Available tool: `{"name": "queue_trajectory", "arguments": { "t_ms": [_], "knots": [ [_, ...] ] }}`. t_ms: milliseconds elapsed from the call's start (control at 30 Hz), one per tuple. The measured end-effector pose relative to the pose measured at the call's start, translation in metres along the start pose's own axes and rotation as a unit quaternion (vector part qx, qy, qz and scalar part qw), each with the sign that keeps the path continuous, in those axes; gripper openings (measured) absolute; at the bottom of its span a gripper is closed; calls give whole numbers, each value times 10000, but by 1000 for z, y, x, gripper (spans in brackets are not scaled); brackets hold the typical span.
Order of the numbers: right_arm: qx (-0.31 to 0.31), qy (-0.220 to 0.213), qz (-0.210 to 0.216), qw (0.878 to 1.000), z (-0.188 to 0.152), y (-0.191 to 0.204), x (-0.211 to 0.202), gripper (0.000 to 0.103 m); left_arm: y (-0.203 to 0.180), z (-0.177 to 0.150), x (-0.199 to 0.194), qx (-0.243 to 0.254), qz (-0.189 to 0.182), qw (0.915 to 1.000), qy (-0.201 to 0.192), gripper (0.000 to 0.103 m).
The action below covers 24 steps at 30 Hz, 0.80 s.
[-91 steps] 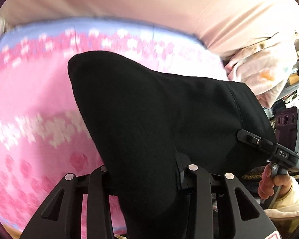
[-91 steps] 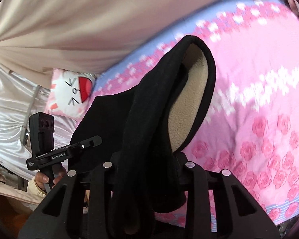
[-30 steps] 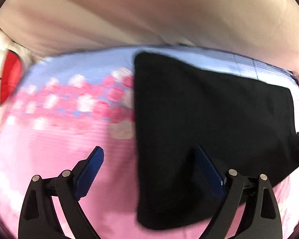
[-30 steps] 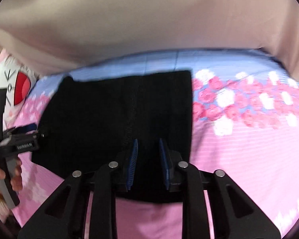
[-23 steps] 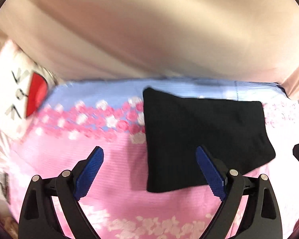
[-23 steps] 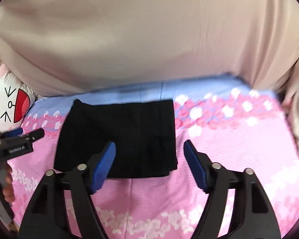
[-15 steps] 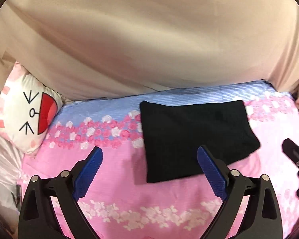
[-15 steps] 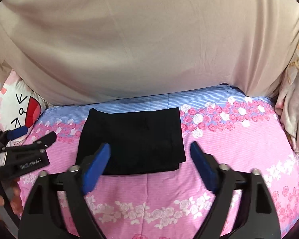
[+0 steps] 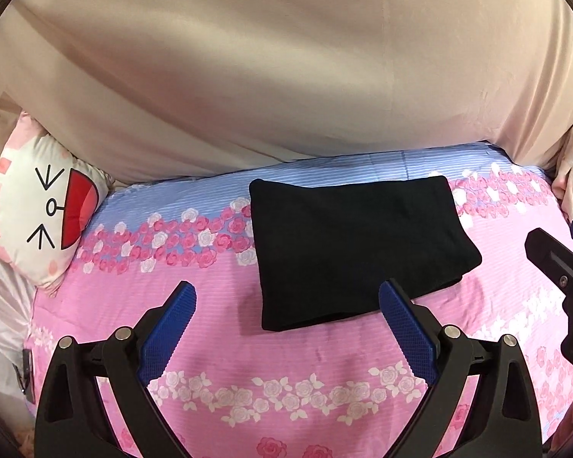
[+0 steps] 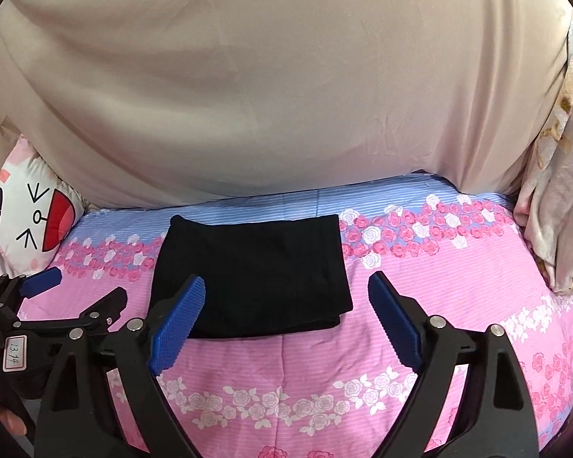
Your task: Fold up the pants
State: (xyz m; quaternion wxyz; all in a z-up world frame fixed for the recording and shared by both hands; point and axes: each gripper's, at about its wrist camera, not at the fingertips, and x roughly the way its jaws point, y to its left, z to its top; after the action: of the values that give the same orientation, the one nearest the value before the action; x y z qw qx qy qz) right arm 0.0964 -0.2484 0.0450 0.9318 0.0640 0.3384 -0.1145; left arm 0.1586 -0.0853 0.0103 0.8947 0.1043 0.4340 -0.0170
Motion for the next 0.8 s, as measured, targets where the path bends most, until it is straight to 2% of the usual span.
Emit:
{"name": "queue_trajectory", "arguments": {
  "t_ms": [267,800],
  "knots": [
    [-8,-16,-61,10000,0,1,-2,86,8,1,-2,-109,-25,9999,-63,97],
    [-59,-20,-154,9999,2,-3,0,86,5,8,6,41,-107,9999,-118,97]
  ]
}}
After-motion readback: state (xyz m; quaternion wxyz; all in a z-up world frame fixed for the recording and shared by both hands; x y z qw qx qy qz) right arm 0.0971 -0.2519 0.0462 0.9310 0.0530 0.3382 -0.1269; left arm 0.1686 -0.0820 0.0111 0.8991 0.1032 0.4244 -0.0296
